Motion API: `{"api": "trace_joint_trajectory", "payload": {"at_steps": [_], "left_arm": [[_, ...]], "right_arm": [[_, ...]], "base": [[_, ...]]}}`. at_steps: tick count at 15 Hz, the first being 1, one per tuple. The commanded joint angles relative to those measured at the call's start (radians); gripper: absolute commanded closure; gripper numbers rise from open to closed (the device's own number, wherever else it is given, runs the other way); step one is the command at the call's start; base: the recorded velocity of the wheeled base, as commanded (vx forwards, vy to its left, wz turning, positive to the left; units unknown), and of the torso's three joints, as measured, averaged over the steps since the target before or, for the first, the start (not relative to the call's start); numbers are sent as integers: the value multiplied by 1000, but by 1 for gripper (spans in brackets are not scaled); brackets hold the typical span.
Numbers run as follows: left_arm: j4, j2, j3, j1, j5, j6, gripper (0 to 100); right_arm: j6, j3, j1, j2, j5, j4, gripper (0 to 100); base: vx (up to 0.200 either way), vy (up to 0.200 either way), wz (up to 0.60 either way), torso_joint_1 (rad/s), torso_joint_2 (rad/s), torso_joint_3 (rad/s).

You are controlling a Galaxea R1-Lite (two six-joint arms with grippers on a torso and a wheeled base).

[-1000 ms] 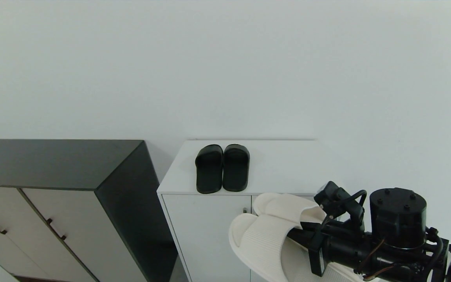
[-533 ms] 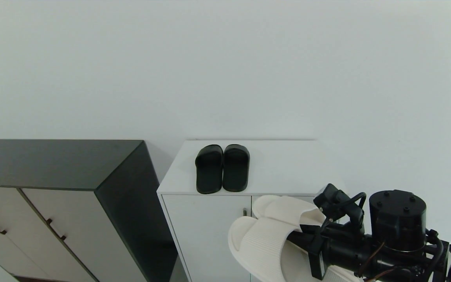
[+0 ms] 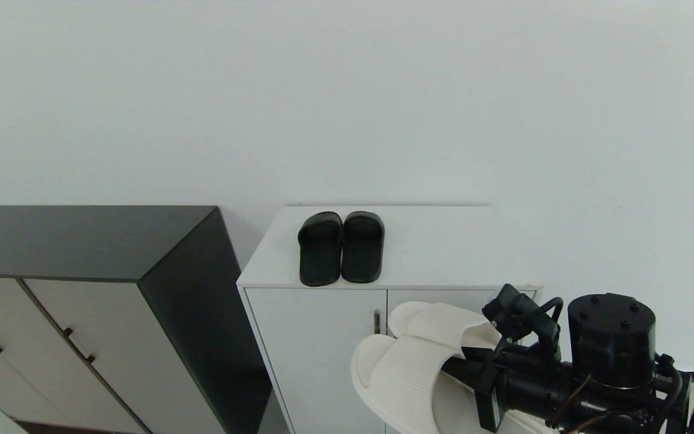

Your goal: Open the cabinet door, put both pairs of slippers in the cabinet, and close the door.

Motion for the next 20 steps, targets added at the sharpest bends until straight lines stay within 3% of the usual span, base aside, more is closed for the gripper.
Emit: {"api": "trace_joint_trajectory", "payload": {"at_steps": [1,5,6,20], "left_arm": [[0,1,1,0,0,0,100],[0,1,0,0,0,2,100],[1,1,0,0,0,2,0],[1,1,0,0,0,2,0]], "right_arm": [[0,0,2,4,0,-1,100],[0,0,2,12,0,-1,100],[0,0,2,12,0,-1,100],[-20,14,6,13,0,-1,100]], "base": [[0,0,0,-159,373,198],[0,0,0,-171,379,211],[0,0,0,-188,427,237],[0,0,0,-214,528,316]]}}
